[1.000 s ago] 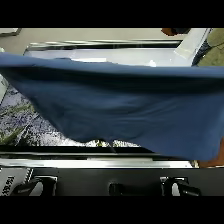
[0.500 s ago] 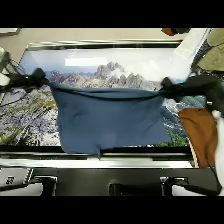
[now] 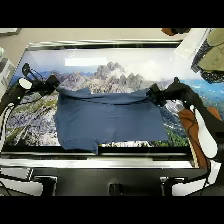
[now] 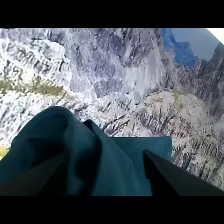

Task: Fold the clothes and pants, and hang the long-sleeved shirts on hangers.

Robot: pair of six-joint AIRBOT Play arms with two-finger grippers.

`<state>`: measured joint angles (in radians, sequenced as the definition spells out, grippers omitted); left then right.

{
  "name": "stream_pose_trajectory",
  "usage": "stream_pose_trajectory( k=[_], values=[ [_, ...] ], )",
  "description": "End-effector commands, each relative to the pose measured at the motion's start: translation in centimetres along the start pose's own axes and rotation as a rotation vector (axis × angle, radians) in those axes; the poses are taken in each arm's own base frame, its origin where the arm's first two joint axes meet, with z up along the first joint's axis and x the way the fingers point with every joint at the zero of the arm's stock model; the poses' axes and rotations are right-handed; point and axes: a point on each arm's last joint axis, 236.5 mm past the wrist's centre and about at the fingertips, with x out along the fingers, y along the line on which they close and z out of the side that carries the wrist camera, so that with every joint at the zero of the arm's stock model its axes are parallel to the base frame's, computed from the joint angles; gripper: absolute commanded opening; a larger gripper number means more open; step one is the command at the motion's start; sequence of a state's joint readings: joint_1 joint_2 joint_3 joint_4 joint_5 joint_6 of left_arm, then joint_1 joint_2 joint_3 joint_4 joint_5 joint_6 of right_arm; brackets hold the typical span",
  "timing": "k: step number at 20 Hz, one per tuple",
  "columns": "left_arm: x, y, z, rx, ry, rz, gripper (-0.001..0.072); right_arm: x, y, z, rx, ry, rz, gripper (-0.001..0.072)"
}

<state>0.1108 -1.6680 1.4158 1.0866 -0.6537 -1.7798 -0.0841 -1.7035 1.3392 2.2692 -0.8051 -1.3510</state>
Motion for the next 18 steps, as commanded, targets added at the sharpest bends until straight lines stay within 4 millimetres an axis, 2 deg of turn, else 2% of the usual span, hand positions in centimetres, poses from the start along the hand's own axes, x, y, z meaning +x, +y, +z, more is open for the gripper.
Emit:
stream_pose_trajectory(
  k=[1, 3, 5, 6, 8, 10, 12, 15, 18],
  values=[
    [-2.3, 0.6, 0.0, -0.047, 0.085, -0.013, 0.0620, -4.8, -1.6, 0.0, -0.097, 0.144, 0.003, 0.0692],
    [-6.0, 1.8, 0.2, -0.028, 0.140, 0.000, 0.0619, -10.1, -4.1, 0.3, -0.147, 0.207, 0.011, 0.0676],
    [-9.9, 3.0, -0.6, 0.017, 0.209, 0.019, 0.0618, -15.4, -6.5, -0.1, -0.218, 0.249, 0.033, 0.0678],
    [-11.9, 3.7, -1.2, 0.037, 0.239, 0.042, 0.0618, -17.2, -7.3, 1.0, -0.165, 0.184, 0.049, 0.0677],
    [-15.0, 4.7, -2.4, 0.045, 0.260, 0.072, 0.0617, -19.4, -10.1, 1.3, -0.162, 0.103, 0.018, 0.0677],
    [-17.1, 5.6, -3.3, 0.031, 0.236, 0.088, 0.0617, -19.4, -12.8, -0.4, -0.093, 0.115, 0.009, 0.0658],
    [-18.3, 7.2, -4.9, 0.027, 0.237, 0.120, 0.0610, -17.7, -14.8, -3.3, -0.050, 0.196, 0.013, 0.0659],
    [-18.8, 9.1, -7.3, 0.060, 0.308, 0.180, 0.0610, -15.4, -17.3, -7.2, -0.037, 0.308, 0.011, 0.0659],
    [-18.6, 10.3, -7.4, 0.070, 0.314, 0.218, 0.0610, -14.2, -19.2, -9.0, -0.026, 0.379, -0.003, 0.0658]
  ],
)
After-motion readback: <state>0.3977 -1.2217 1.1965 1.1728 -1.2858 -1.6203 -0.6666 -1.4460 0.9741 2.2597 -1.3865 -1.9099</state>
